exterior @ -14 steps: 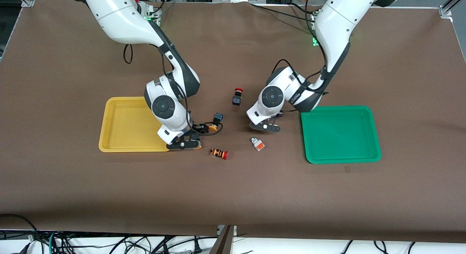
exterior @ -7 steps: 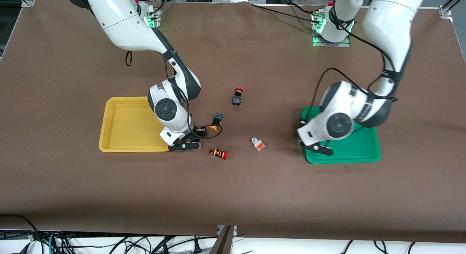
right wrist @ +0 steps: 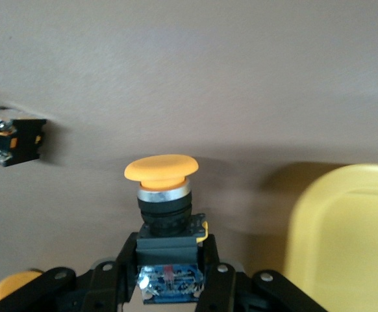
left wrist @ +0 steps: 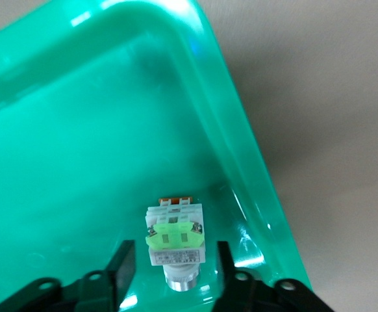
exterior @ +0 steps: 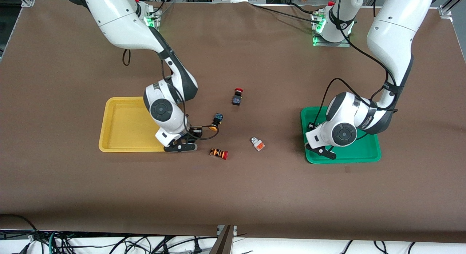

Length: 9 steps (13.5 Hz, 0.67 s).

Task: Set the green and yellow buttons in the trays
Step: 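Place the yellow button in the yellow tray while the left gripper places the switch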

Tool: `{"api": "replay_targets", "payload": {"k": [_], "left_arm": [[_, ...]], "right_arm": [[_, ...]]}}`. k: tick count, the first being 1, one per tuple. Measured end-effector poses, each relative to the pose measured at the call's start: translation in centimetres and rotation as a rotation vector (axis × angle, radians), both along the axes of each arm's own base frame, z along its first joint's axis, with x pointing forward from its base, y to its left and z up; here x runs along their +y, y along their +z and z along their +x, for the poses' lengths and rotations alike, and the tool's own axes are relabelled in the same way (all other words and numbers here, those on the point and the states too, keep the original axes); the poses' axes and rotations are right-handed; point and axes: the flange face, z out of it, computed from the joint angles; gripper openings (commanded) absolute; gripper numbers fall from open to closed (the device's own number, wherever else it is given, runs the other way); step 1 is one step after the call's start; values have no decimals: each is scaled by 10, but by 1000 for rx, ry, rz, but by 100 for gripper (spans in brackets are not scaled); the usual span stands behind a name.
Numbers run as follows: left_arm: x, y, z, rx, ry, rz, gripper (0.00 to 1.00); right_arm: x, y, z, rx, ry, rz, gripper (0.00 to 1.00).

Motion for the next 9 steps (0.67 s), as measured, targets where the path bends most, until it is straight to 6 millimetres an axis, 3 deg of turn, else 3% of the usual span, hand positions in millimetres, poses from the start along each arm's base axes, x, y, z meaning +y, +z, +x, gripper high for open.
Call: {"api": "replay_targets", "payload": {"k": [2, 4, 5, 7, 9], "left_arm": [[-10, 36, 14, -68, -5, -20, 100], [-29, 81, 25, -155, 33, -38, 100], [-43, 96, 29, -198, 96, -42, 100], [-87, 102, 32, -268, 281, -42, 100], [-139, 81, 27, -295, 473, -44, 100]], "right_arm": [[-37, 30, 12, 38, 57, -32, 25], [-92, 54, 22, 74, 134, -75, 29], [-123, 56, 22, 84, 165, -93, 29], [-176, 37, 5, 108, 178, -117, 37], [-205, 3, -28, 102, 177, -124, 64]]}}
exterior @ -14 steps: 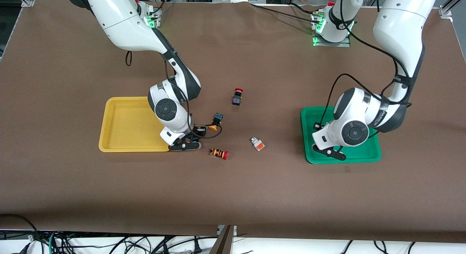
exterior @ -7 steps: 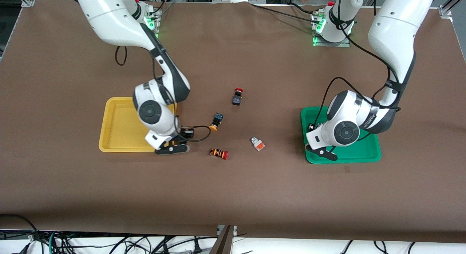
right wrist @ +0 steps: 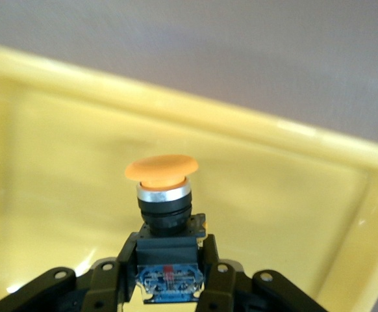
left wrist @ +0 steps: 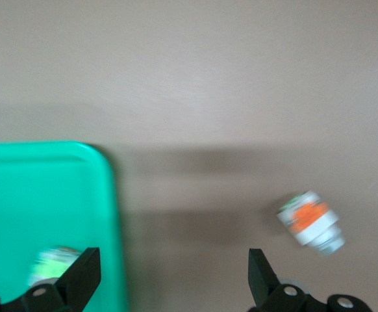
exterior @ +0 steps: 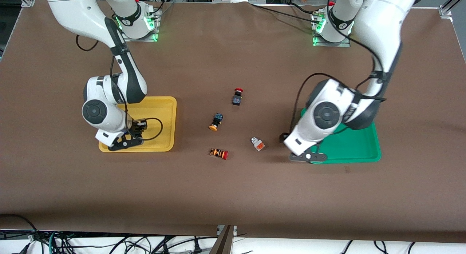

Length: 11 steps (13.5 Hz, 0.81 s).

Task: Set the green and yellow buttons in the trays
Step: 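Place the yellow button in the yellow tray while the left gripper places the switch, then grasp another yellow button with the right gripper while the left gripper grasps the orange switch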

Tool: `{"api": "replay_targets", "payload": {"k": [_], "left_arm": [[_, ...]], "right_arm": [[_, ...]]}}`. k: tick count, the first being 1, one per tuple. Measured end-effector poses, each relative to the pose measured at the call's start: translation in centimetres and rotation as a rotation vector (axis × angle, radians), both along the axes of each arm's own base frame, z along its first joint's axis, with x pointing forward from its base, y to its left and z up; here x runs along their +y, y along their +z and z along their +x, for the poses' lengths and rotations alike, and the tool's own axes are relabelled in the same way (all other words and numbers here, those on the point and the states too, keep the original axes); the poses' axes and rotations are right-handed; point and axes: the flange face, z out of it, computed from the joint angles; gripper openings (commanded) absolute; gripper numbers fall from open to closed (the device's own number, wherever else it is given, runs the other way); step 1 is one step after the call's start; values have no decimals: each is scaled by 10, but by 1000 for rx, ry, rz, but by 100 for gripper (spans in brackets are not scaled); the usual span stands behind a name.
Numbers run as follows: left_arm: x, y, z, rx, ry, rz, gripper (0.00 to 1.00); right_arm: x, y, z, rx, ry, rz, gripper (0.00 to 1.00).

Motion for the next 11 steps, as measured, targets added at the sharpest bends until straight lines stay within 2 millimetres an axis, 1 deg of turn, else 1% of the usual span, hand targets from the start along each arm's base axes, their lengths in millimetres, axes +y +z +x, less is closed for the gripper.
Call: {"api": "replay_targets", "payload": {"k": [1, 2, 3, 4, 6, 7, 8, 9, 10, 11], "left_arm": [[-22, -16, -3, -9, 99, -18, 100], [-43, -32, -7, -17, 202, -40, 100], [-63, -49, -11, -22, 304, -63, 100], [-78, -65, -14, -21, 389, -81, 100], [-99, -91, -20, -13, 480, -103, 100], [-104, -100, -22, -8, 489, -105, 84], [-104, -105, -23, -4, 491, -103, 32], [-104, -107, -22, -3, 492, -103, 10], [-103, -106, -22, -4, 494, -103, 3], [-103, -105, -21, -7, 497, -104, 0]], "right_arm": [[-7, -14, -16, -1, -4, -1, 75], [-12, -22, -26, 1, -5, -2, 84], [-15, -25, -31, 2, 1, -2, 84], [-16, -21, -30, -6, 5, 1, 84], [-12, -5, -26, -31, -6, 14, 84], [-6, 3, -25, -40, -38, 31, 85], [9, 9, -24, -46, -78, 58, 85], [32, 16, -23, -47, -120, 86, 84], [59, 22, -25, -51, -164, 104, 84], [87, 27, -28, -56, -213, 117, 84]]}}
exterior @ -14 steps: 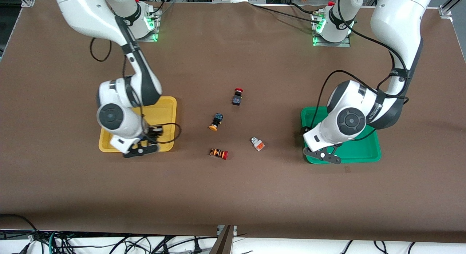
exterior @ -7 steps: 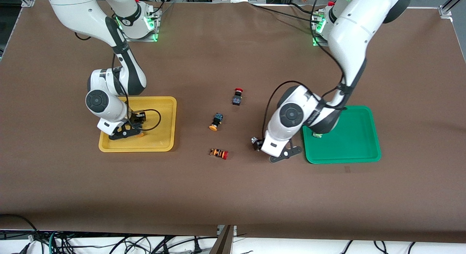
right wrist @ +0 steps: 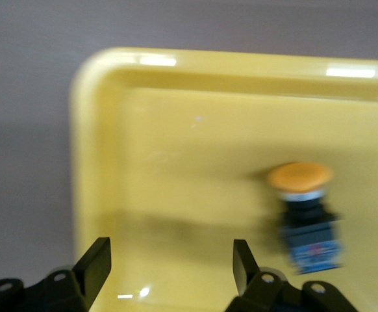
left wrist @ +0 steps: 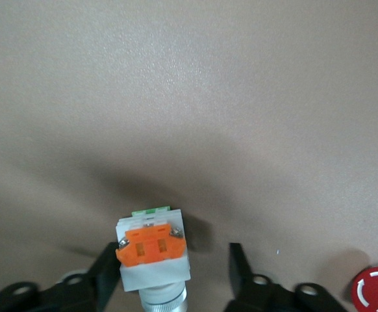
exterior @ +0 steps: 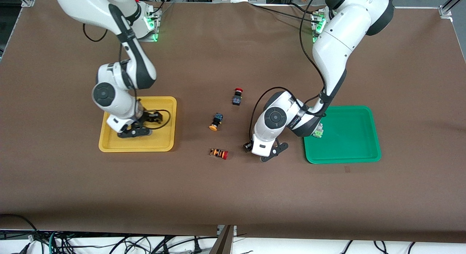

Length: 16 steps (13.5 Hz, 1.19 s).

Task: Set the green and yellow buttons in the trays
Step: 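Grasp another yellow button with the right gripper while the left gripper grasps the orange switch, then place the yellow button in the yellow tray while the left gripper places the orange switch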

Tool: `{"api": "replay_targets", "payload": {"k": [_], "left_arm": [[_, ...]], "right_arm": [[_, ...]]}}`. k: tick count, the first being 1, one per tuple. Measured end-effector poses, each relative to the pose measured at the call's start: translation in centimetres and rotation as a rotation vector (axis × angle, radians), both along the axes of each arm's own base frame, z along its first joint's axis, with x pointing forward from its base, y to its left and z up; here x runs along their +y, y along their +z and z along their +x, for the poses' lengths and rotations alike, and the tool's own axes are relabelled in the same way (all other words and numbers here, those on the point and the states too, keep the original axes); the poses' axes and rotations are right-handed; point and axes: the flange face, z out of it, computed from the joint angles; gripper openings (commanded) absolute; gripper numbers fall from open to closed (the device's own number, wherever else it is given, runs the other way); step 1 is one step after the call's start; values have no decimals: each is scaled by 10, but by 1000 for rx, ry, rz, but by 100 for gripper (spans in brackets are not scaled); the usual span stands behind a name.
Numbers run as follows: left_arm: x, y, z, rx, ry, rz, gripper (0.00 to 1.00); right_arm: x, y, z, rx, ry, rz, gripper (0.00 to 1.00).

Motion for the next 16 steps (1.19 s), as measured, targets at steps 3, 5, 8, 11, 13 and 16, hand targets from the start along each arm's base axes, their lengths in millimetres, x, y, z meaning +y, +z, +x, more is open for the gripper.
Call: {"api": "replay_targets", "payload": {"k": [3, 5, 8, 11, 13, 16], "left_arm": [[5, 2, 5, -6, 9, 7, 0], [16, 4, 9, 19, 10, 59, 0], [40, 33, 12, 66, -110, 216, 0], [81, 60, 15, 145, -349, 400, 0], [115, 70, 23, 192, -469, 474, 0], [192, 76, 48, 276, -641, 465, 0]], "right_arm": [[81, 12, -15, 14, -186, 57, 84], [134, 9, -25, 37, -300, 79, 84], [192, -11, -29, 50, -386, 89, 84], [209, -34, -22, 31, -412, 109, 84], [209, -48, -18, 11, -422, 122, 77], [211, -63, -19, -8, -423, 136, 53]]}}
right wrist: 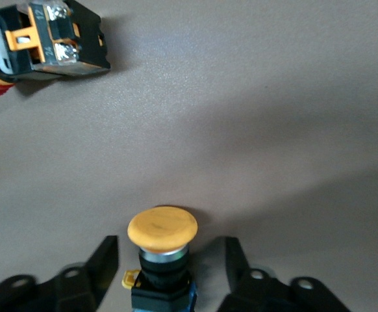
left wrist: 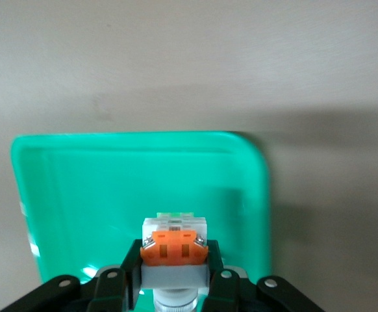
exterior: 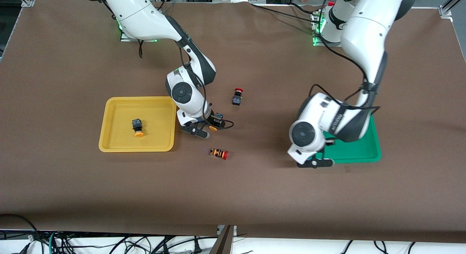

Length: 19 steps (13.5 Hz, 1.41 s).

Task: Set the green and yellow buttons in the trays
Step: 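Place the yellow button in the yellow tray while the left gripper places the orange switch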

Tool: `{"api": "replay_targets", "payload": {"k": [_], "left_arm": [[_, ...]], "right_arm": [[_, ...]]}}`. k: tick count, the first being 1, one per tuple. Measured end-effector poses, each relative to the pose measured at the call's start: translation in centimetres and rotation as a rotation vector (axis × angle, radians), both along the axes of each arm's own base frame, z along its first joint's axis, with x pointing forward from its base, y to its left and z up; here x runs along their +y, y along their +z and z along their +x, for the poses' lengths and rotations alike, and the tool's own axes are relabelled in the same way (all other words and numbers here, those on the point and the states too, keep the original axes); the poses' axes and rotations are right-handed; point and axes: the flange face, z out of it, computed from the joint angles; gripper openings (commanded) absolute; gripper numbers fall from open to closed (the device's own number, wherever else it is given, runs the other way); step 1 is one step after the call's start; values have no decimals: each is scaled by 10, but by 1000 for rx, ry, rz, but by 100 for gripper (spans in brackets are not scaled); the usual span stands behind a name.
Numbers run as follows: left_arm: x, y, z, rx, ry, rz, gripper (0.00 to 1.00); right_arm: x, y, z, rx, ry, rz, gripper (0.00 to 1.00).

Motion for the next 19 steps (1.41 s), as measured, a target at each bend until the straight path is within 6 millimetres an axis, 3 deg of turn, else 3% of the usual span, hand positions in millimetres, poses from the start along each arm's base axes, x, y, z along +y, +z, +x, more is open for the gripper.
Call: {"api": "replay_targets", "payload": {"k": [3, 5, 6, 7, 9, 11, 13, 15, 17, 18, 19], "left_arm": [[88, -2, 21, 94, -91, -89, 0], [123, -24, 23, 104, -127, -228, 8], [144, -39, 20, 100, -145, -302, 24], [167, -54, 16, 90, -154, -370, 99], [197, -65, 10, 78, -139, -432, 100], [200, -61, 11, 70, -136, -445, 100], [185, -48, 14, 52, -158, -456, 100], [170, -10, 19, 14, -179, -454, 100], [153, 47, 16, -11, -159, -428, 100], [142, 79, 11, -20, -154, -414, 100], [132, 111, 4, -29, -159, -399, 100]], "right_arm": [[2, 2, 2, -12, 4, 6, 23], [-1, 7, 7, -13, 7, 1, 18], [-4, 12, 10, -7, 25, -8, 18], [-12, 23, 17, 1, 63, -25, 18], [-50, 55, 36, 29, 167, -82, 20], [-107, 89, 54, 74, 268, -134, 22], [-157, 98, 60, 83, 342, -157, 30], [-197, 83, 55, 100, 384, -174, 42], [-216, 52, 41, 77, 385, -189, 62], [-222, 36, 32, 58, 379, -196, 88], [-226, 24, 24, 47, 374, -201, 100]]}}
